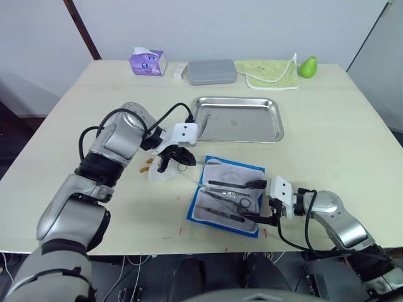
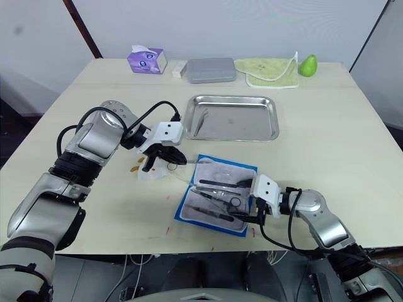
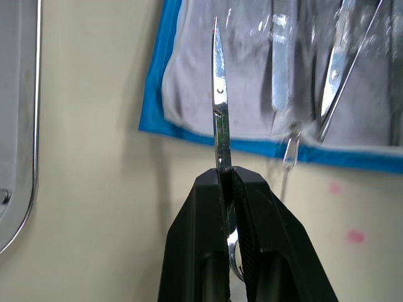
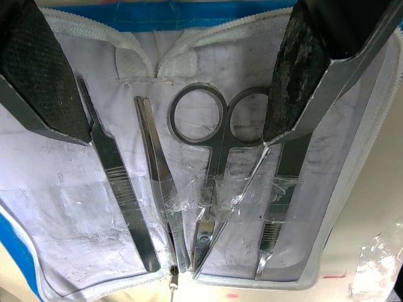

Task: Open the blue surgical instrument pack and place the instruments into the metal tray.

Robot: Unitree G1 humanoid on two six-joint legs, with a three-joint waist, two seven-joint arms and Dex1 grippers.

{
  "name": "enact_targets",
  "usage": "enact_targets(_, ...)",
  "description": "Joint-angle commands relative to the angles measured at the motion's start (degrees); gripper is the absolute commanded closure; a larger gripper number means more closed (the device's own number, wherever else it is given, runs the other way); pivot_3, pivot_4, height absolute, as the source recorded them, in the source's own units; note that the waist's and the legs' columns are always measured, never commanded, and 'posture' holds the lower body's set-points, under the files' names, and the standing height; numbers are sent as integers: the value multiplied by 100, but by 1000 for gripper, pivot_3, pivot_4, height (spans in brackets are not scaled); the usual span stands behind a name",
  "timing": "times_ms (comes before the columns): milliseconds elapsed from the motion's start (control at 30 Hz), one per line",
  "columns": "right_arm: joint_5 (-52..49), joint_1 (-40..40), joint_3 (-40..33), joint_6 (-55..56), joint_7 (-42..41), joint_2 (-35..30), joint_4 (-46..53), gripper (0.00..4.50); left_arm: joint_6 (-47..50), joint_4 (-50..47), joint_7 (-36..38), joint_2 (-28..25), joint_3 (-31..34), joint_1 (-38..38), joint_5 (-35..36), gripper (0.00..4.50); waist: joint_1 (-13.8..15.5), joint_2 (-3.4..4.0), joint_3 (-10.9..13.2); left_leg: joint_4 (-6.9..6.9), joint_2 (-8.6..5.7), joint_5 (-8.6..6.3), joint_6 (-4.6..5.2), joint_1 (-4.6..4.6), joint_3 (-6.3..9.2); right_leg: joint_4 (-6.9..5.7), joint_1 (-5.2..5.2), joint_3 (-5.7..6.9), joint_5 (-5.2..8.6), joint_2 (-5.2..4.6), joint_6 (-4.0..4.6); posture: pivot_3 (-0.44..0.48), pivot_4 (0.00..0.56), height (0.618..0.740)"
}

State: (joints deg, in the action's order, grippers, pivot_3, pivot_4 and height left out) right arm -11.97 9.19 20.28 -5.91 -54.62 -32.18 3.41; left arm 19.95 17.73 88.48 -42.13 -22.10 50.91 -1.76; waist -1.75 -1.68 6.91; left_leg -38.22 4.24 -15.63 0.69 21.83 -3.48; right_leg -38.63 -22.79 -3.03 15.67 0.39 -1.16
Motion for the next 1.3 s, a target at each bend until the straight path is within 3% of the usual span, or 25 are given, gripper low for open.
enact_targets(33, 640, -282, 466, -458, -31, -149, -788, 0, 489, -391, -462, 154, 628, -91, 460, 4456, 2, 0, 0, 0, 0, 0, 0, 0, 1, 0, 0, 1, 0, 0, 0, 0, 150, 736)
enact_targets(300, 611, -289, 436, -452, -81, -178, -771, 0, 2085, -1152, -1961, 813, 1332, -353, 937, 4456, 2, -1, -1, -1, -1, 0, 0, 1, 3, -1, 1, 2, -1, 0, -4, 0, 150, 736)
enact_targets(433, 603, -326, 409, -452, -93, -207, -739, 0, 2839, -1516, -3522, 1399, 1543, -319, 665, 4456, 13, -2, -2, -1, -2, 0, 0, -1, 6, 0, 4, 1, -2, -1, -5, 0, 150, 736)
enact_targets(600, 585, -364, 378, -465, -107, -243, -691, 0, 3842, -1542, -4768, 2008, 1494, 101, 489, 4456, 21, -2, -1, -1, -3, 0, 0, -2, 18, 0, 6, 2, -3, 0, -5, 0, 150, 736)
enact_targets(867, 560, -374, 331, -517, -135, -274, -614, 0, 3798, 17, -6185, 2877, 1833, 942, 436, 4456, 83, 1, -2, -1, -6, 0, -1, -6, 7, 0, 8, -1, -3, -1, -6, 0, 150, 736)
enact_targets(1167, 557, -470, 310, -551, -107, -314, -509, 0, 2700, 2640, -8114, 3766, 2448, 2026, 346, 4456, 115, -12, 4, -1, -10, 0, -1, 1, 9, 5, 9, 7, -4, -4, -7, 0, 150, 736)
enact_targets(1300, 535, -506, 283, -621, -91, -354, -410, 0, 2113, 3562, -8527, 3937, 2726, 2348, 431, 4456, 98, -10, 4, 3, -13, 0, -2, 1, 6, 9, 9, 4, -4, -5, -9, 0, 150, 736)
